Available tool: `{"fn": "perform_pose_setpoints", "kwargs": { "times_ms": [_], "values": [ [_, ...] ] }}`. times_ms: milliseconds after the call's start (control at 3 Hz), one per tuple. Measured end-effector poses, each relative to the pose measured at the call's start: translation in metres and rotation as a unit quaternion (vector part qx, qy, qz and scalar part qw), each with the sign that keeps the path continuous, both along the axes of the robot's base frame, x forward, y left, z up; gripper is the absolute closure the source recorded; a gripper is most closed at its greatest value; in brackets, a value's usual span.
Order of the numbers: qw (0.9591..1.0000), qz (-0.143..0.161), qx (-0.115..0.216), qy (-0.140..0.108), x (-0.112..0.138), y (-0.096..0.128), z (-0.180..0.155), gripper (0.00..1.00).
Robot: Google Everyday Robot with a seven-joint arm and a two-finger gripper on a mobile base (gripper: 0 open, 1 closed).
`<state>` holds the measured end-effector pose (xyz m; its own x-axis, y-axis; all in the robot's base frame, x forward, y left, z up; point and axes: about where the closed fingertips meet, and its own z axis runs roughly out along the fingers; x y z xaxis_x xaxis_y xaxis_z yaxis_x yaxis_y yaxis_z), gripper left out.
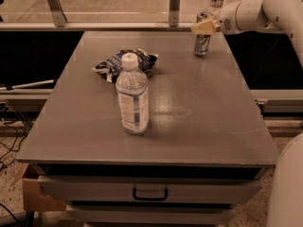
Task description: Move redbull can near blue plastic bottle
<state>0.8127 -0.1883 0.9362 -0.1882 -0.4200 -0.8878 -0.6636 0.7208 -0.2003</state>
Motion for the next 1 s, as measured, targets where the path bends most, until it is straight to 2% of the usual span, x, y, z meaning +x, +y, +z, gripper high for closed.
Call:
{"fn": "perform_pose_setpoints", "kwargs": {
  "times_ms": [333,1000],
  "values": [
    [0.9997,0.008,-0.013,-0.016,-0.01,0.004,0.018,0.98],
    [0.9974,0.058,-0.017,-0.041,-0.054,0.023,0.045,1.0]
  ]
}}
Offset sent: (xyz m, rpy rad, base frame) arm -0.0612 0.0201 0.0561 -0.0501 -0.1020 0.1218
